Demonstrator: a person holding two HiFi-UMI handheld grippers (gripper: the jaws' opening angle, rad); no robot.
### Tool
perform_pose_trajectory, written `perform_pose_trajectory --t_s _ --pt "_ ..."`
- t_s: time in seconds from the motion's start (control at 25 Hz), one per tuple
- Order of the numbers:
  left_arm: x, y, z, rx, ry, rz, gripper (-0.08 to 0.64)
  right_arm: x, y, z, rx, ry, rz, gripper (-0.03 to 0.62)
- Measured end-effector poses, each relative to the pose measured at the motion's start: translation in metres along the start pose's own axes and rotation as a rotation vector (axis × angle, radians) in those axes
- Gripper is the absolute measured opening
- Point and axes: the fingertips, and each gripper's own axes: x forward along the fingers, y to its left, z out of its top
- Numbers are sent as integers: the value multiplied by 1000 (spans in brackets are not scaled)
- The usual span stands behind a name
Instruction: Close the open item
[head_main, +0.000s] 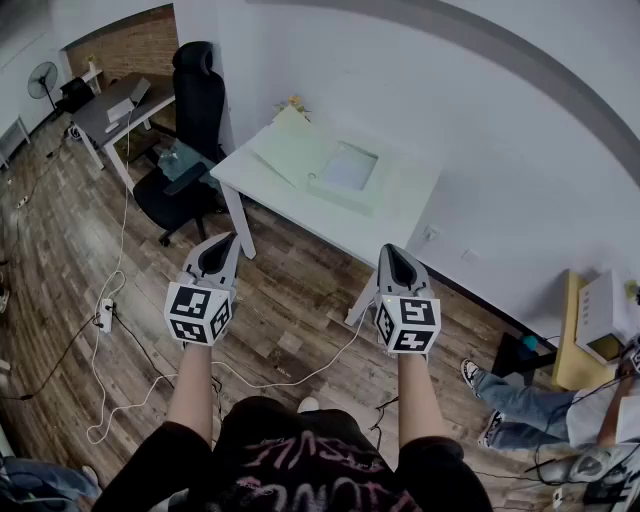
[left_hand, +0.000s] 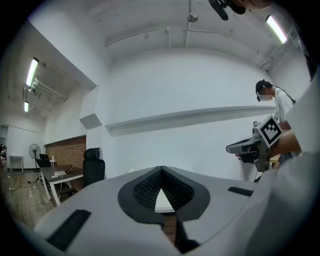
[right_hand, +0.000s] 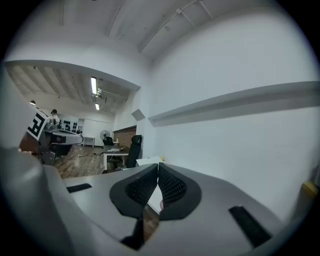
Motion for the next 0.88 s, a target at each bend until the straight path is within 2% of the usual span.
perform_pose_trajectory --t_s 0.48,0.56,0.88 --pt "9 -1 -6 5 5 -4 12 5 -5 -9 12 -1 0 25" --pt "10 -2 -6 -16 -1 -5 12 5 -5 -9 8 -4 8 26" --pt "19 2 -5 -5 -4 9 12 19 -2 -10 5 -10 45 26"
